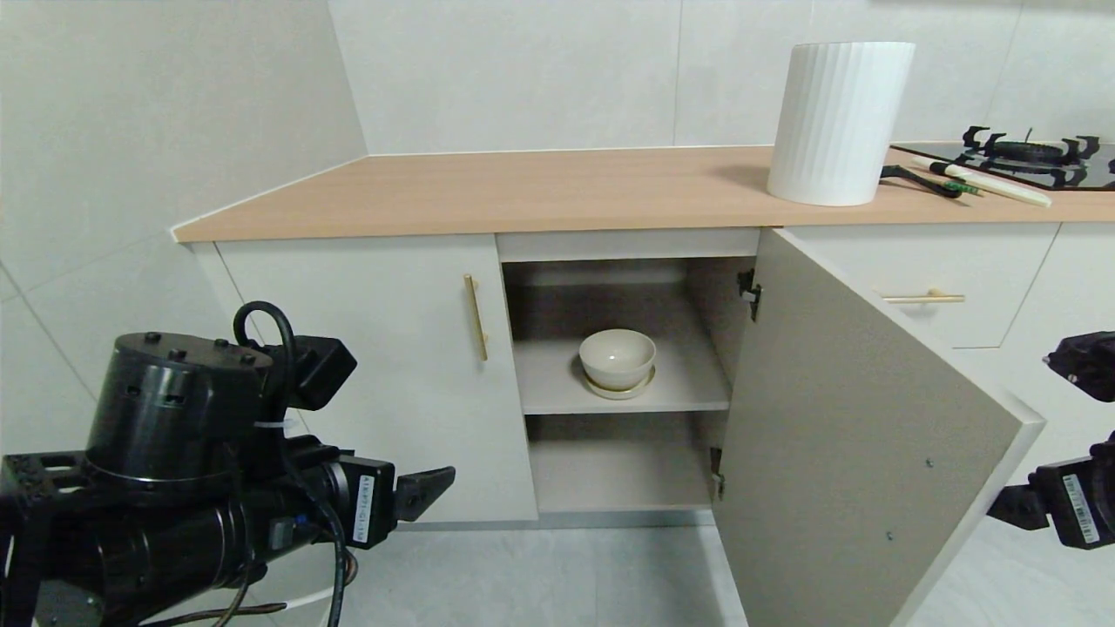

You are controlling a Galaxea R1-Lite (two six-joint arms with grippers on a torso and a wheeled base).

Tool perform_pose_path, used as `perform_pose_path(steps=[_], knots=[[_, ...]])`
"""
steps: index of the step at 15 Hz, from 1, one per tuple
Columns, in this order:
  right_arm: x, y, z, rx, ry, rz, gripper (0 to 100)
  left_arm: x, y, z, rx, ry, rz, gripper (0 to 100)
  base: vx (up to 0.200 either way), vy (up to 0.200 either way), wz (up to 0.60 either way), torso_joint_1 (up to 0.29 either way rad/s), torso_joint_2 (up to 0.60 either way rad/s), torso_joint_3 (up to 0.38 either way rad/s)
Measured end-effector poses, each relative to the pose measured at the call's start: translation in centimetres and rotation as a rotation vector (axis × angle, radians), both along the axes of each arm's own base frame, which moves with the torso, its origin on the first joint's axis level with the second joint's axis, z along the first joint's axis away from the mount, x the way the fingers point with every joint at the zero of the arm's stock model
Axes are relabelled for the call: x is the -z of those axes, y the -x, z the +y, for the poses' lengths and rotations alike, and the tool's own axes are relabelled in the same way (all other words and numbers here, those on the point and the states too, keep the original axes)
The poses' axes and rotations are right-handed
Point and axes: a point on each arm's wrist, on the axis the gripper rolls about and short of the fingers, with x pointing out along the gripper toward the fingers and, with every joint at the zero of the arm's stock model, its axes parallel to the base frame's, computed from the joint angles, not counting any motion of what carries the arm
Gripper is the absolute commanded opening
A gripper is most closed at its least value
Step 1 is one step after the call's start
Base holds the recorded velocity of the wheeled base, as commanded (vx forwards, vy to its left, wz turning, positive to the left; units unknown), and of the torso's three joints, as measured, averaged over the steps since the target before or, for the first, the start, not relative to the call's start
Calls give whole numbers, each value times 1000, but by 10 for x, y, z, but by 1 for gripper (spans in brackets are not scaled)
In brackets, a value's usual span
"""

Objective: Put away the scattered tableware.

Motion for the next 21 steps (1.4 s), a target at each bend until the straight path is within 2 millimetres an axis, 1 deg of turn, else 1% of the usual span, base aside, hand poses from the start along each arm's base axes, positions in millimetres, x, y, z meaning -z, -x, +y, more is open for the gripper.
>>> perform_pose_path(steps=[6, 10, 13, 18, 21], knots=[[1, 11, 31, -143, -109, 15, 100, 0, 0, 0, -1, 2, -1, 100, 0, 0, 0, 0, 0, 0], [6, 6, 46, -215, -173, -13, 100, -1, 0, 0, 0, 3, -2, 100, 0, 0, 0, 0, 0, 0], [13, -7, 58, -245, -197, -70, 100, -1, 0, 0, -1, 4, -3, 100, 0, 0, 0, 0, 0, 0], [26, -23, 88, -356, -225, -83, 100, -1, -1, 0, -5, 6, -4, 100, 0, 0, 0, 0, 0, 0], [33, -44, 106, -389, -241, -143, 100, -2, -1, 0, -7, 5, -5, 100, 0, 0, 0, 0, 0, 0]])
